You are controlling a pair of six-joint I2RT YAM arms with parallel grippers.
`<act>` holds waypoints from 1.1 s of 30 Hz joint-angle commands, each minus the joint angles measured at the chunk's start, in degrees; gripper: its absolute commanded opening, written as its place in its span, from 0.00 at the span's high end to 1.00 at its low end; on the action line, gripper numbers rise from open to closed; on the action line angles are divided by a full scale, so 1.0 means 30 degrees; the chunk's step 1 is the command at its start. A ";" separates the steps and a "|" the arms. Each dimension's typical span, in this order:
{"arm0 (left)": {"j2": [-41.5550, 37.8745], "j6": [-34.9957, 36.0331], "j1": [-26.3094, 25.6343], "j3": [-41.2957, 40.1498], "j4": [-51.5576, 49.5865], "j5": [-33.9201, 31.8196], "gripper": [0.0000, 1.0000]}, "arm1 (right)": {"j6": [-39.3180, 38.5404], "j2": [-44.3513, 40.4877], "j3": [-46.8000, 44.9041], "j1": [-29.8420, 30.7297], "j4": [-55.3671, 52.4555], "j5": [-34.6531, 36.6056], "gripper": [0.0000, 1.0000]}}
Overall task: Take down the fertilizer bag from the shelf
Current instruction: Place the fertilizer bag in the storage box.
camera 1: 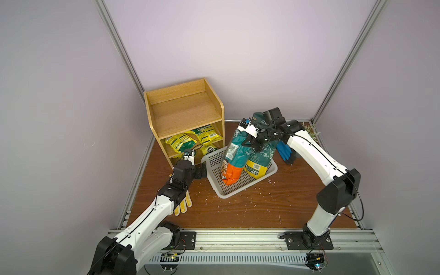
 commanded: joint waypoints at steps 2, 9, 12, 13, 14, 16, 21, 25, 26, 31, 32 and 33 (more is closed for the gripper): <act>0.0926 -0.1181 -0.0252 0.0974 -0.0370 0.1209 0.00 | 0.4488 -0.3508 -0.4272 -0.0093 0.8605 0.5719 0.71; 0.1395 -0.2586 -0.0312 0.0531 -0.0003 0.1995 0.00 | 1.1162 -0.8670 -1.0255 -0.0590 1.6190 0.7560 0.01; 0.1477 -0.3008 -0.0370 0.0396 -0.0056 0.2135 0.00 | 1.1422 -0.8884 -0.8386 -0.0534 1.3480 0.5796 0.09; 0.1556 -0.3138 -0.0392 0.0323 -0.0005 0.2140 0.00 | 1.2071 -0.8893 -0.7856 -0.0439 1.2401 0.6158 0.13; 0.1632 -0.3387 -0.0400 0.0219 0.0150 0.2198 0.00 | 1.2687 -0.8993 -0.7735 -0.0305 1.1572 0.6622 0.15; 0.1992 -0.3777 -0.0428 0.0068 0.0558 0.2436 0.00 | 1.3579 -0.9494 -0.8657 -0.0003 1.1064 0.7141 0.18; 0.3125 -0.4616 -0.0646 0.0062 0.1237 0.2612 0.00 | 1.6235 -1.0978 -1.2792 0.0926 1.3149 0.6939 0.14; 0.3896 -0.4749 -0.0751 0.0165 0.1603 0.2634 0.00 | 1.7069 -1.1070 -1.4636 0.2803 1.5703 0.7894 0.09; 0.4120 -0.4764 -0.0751 0.0216 0.1656 0.2695 0.00 | 1.7259 -1.0835 -1.4858 0.2972 1.6013 0.7923 0.09; 0.4951 -0.5041 -0.0788 0.0297 0.1935 0.2775 0.00 | 1.7151 -0.9155 -1.5177 0.3262 1.6262 0.7122 0.35; 0.5096 -0.5047 -0.0788 0.0297 0.2053 0.2662 0.00 | 1.6936 -0.9005 -1.5153 0.3264 1.6137 0.7310 0.49; 0.5244 -0.5049 -0.0781 0.0298 0.2141 0.2579 0.00 | 1.6677 -0.8979 -1.5073 0.3277 1.6060 0.7752 0.62</act>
